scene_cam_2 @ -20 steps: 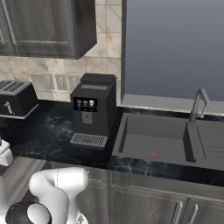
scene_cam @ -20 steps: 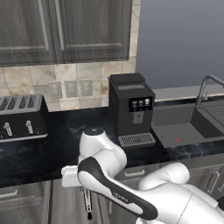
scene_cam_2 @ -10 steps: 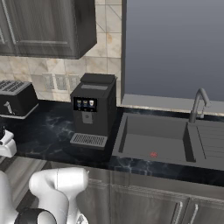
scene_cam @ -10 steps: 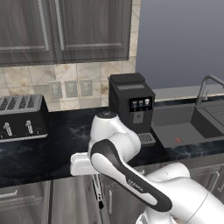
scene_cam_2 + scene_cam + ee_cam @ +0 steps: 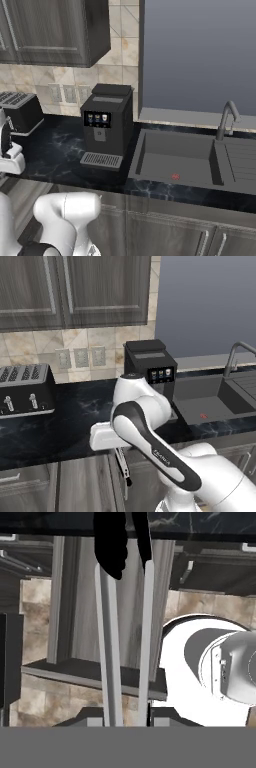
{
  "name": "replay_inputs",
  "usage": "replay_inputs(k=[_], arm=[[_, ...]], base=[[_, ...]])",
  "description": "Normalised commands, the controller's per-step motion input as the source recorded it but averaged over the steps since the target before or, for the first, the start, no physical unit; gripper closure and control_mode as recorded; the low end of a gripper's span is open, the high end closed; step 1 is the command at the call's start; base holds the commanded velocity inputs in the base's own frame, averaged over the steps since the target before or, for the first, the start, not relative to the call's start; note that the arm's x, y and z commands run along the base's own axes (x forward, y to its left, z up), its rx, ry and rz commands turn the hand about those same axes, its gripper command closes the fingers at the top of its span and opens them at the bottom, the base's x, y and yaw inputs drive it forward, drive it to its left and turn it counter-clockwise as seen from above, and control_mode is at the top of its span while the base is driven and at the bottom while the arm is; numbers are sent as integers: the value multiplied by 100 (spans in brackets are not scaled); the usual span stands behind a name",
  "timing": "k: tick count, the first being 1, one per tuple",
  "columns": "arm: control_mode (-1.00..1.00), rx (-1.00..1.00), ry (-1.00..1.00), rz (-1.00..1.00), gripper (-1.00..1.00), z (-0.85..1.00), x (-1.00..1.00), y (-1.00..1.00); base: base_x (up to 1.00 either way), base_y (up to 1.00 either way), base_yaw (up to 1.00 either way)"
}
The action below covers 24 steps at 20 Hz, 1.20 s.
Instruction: Take the tongs from the drawer on the left and place them on the dining counter next to the tray containing the kebab skewer.
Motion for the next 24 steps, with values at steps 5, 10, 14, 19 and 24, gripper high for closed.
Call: replay_inputs(k=[5, 10, 14, 19, 24], arm=[[-100, 0, 0, 5, 100, 10, 0, -25], [-100, -2, -3, 6, 100, 23, 0, -25], [-100, -5, -5, 3, 100, 41, 0, -40], [-100, -4, -6, 3, 100, 36, 0, -49], [-100, 0, -5, 4, 100, 34, -9, -53]], base=[[0, 0, 0], [0, 0, 0], [0, 0, 0], [0, 0, 0], [0, 0, 0]])
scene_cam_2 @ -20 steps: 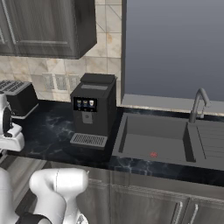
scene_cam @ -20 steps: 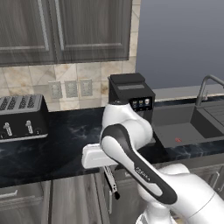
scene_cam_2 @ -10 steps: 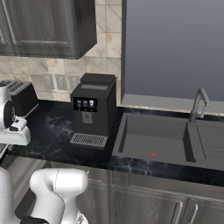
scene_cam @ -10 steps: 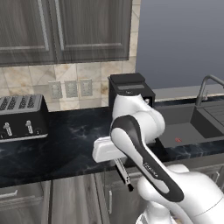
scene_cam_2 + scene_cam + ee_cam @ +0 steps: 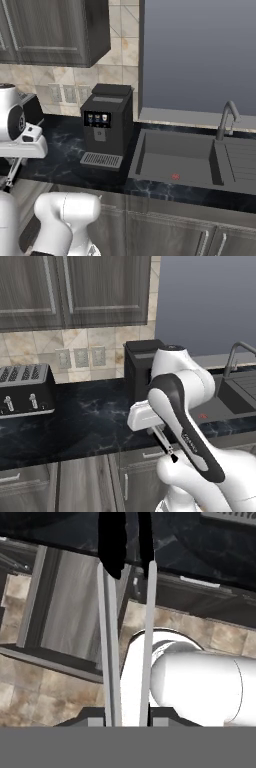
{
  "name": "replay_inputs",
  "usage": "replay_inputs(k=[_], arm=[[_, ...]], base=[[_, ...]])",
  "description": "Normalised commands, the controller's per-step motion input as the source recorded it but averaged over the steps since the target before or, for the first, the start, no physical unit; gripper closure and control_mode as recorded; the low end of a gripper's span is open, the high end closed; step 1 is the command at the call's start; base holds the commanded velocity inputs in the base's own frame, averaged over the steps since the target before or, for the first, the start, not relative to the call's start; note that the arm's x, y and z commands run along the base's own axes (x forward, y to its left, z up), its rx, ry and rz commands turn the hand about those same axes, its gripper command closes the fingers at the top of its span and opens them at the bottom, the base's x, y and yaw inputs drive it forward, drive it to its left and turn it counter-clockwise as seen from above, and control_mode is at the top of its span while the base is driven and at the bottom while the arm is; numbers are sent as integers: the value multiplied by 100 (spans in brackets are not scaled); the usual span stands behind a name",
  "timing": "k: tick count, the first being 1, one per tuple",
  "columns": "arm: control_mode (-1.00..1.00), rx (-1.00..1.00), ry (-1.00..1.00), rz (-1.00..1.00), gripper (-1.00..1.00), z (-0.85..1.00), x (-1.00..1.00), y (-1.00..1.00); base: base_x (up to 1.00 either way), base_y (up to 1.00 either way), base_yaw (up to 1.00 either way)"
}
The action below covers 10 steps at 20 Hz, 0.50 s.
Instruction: Take the tongs from the drawer on the left and place them on the dining counter next to the tray containing the kebab skewer.
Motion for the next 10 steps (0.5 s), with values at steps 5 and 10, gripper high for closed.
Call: replay_inputs(k=[5, 10], arm=[[-100, -1, -14, 5, 100, 22, -5, -45], [-100, -5, -16, 4, 100, 9, -2, -20]], base=[[0, 0, 0], [0, 0, 0]])
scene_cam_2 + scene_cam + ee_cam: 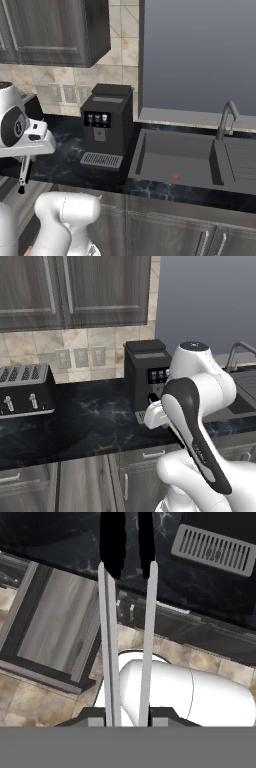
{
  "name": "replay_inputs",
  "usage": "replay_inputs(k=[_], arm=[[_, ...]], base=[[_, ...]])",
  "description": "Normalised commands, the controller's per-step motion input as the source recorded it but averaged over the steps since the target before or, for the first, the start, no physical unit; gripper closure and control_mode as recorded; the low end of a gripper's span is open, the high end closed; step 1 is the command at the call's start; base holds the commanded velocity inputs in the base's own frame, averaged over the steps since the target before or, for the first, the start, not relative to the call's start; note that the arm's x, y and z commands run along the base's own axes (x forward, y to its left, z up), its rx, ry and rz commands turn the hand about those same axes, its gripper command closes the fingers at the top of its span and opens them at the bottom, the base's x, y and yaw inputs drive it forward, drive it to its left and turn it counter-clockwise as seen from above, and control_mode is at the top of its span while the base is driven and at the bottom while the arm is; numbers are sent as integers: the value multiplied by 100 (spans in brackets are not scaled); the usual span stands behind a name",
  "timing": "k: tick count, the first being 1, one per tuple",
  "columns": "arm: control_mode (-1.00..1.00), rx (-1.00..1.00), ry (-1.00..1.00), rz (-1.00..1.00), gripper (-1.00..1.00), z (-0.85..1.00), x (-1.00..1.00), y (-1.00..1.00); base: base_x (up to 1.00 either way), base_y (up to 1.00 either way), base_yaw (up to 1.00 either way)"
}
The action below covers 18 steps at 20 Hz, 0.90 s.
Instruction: Take the tongs from the drawer on the left and place them on the dining counter next to the tray containing the kebab skewer.
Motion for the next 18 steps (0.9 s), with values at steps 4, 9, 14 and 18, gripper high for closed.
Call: replay_inputs(k=[4, 9, 14, 18], arm=[[-100, -2, -6, 0, 100, 11, 0, -9], [-100, 0, 0, 0, 100, 10, 3, -5], [-100, 0, 0, 0, 100, 8, 8, 0], [-100, 0, 0, 0, 100, 7, 1, -14]], base=[[0, 0, 0], [0, 0, 0], [0, 0, 0], [0, 0, 0]])
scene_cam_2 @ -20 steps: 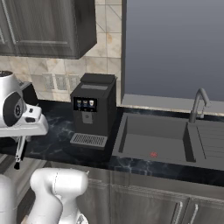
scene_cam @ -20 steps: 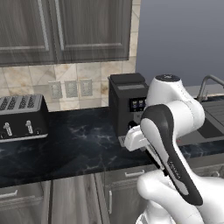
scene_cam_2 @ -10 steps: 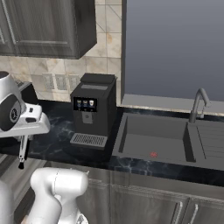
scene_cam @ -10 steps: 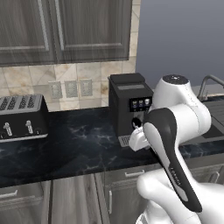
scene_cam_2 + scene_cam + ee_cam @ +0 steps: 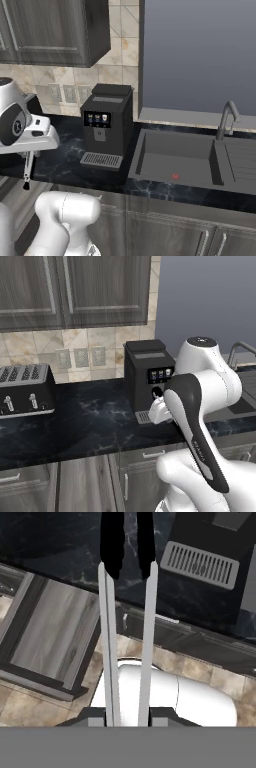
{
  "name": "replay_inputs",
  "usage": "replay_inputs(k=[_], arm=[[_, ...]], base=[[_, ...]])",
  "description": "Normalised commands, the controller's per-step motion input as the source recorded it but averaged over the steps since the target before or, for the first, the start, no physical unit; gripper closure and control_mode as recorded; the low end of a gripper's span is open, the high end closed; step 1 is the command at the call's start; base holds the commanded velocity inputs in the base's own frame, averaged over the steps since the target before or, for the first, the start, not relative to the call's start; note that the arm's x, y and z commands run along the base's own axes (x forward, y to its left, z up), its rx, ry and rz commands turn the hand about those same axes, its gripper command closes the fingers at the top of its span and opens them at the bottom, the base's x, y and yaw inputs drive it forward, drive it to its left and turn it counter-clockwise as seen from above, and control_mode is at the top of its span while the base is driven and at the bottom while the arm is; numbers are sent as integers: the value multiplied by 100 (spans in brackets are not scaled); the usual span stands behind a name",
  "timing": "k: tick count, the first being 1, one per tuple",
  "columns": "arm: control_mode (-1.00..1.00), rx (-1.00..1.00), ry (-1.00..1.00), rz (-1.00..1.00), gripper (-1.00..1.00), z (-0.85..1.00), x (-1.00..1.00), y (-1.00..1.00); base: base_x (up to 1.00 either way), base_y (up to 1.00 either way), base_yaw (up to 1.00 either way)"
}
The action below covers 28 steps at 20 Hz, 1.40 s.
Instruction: Take the tongs from the drawer on the left and place them on the dining counter next to the tray containing the kebab skewer.
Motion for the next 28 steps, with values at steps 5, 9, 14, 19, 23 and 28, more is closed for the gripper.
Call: replay_inputs(k=[5, 9, 14, 19, 23, 28], arm=[[-100, 0, 0, 0, 100, 1, 0, -23], [-100, 0, 0, 0, 100, 0, 0, -25], [-100, 0, 0, 0, 100, 0, 0, -22], [-100, 0, 0, 0, 100, 0, 0, -22], [-100, 0, 0, 0, 100, 0, 0, -15], [-100, 0, 0, 0, 100, 0, 0, -1]], base=[[0, 0, 0], [0, 0, 0], [0, 0, 0], [0, 0, 0], [0, 0, 0], [0, 0, 0]])
